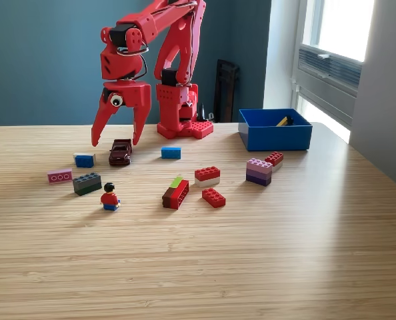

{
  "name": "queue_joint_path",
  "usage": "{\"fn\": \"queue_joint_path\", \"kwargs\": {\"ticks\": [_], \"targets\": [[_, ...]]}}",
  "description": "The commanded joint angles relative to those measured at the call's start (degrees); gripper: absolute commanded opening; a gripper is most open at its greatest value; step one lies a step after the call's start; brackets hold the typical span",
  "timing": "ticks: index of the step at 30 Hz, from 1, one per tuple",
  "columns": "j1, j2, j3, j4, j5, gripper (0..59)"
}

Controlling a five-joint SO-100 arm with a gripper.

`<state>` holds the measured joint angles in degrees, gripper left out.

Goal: Grasp a lego block and put it in the bin.

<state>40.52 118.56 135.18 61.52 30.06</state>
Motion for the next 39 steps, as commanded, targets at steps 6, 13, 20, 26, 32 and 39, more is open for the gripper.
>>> {"fn": "queue_joint_path", "kwargs": {"ticks": [6,13,20,26,32,39], "targets": [[-1.58,1.49,4.04,-3.96,2.55,32.0],[-1.41,1.49,6.86,-6.06,3.08,27.1],[-0.53,1.49,8.61,-6.94,2.90,13.2],[-0.53,1.49,8.70,-6.94,1.67,6.7],[-1.14,1.49,8.00,-6.94,-0.44,3.4],[-2.02,1.49,3.60,-6.42,-5.80,0.0]]}}
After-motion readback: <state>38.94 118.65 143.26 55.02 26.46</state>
